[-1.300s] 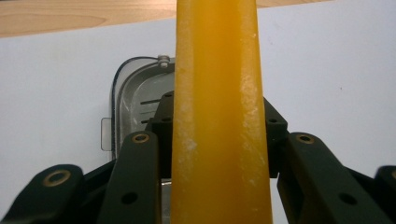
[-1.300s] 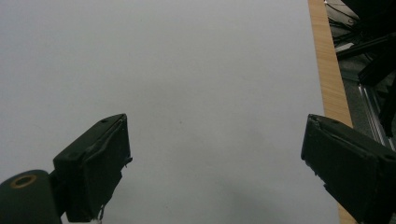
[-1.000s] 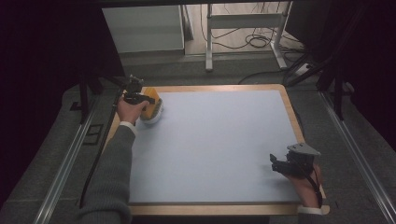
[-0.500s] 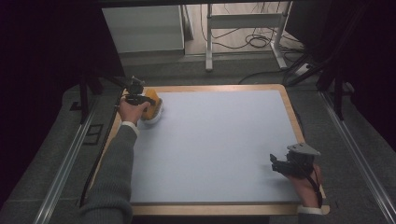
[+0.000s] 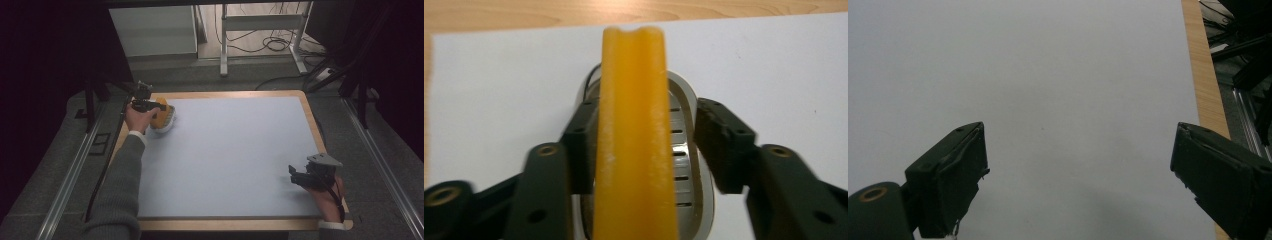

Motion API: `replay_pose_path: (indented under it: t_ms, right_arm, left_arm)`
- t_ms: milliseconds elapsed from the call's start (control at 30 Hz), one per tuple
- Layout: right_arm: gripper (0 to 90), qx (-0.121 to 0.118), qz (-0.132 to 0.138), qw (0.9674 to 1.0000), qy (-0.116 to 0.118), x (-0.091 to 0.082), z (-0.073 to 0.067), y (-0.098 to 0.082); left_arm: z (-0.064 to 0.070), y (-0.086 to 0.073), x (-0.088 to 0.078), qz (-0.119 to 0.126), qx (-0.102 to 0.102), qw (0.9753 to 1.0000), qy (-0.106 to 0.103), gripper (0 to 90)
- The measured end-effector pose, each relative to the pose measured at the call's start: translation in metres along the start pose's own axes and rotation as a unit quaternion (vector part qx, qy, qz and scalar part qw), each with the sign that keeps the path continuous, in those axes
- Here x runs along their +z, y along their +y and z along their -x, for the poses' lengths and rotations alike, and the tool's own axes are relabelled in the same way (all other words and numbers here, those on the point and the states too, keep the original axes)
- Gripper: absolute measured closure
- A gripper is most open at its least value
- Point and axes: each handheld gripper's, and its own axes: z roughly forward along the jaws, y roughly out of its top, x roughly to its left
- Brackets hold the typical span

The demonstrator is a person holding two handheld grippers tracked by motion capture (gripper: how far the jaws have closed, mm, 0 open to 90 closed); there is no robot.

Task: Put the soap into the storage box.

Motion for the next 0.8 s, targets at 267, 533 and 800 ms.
replay_pose_path:
  t_ms: [267,533,800]
  right_arm:
    - [8.2,-0.001,0.001,1.0000,0.002,0.001,-0.002,0.002]
    - [8.2,-0.002,0.002,1.0000,0.002,0.001,-0.002,0.002]
    - [8.2,-0.002,0.003,1.0000,0.002,0.001,-0.002,0.003]
  left_arm:
    - [-0.011,-0.004,-0.012,0.010,-0.004,0.9999,0.009,29.6]
    - [-0.019,-0.010,-0.021,0.019,-0.005,0.9998,0.001,25.8]
    - [-0.016,-0.014,-0.042,0.038,0.013,0.9991,-0.011,23.6]
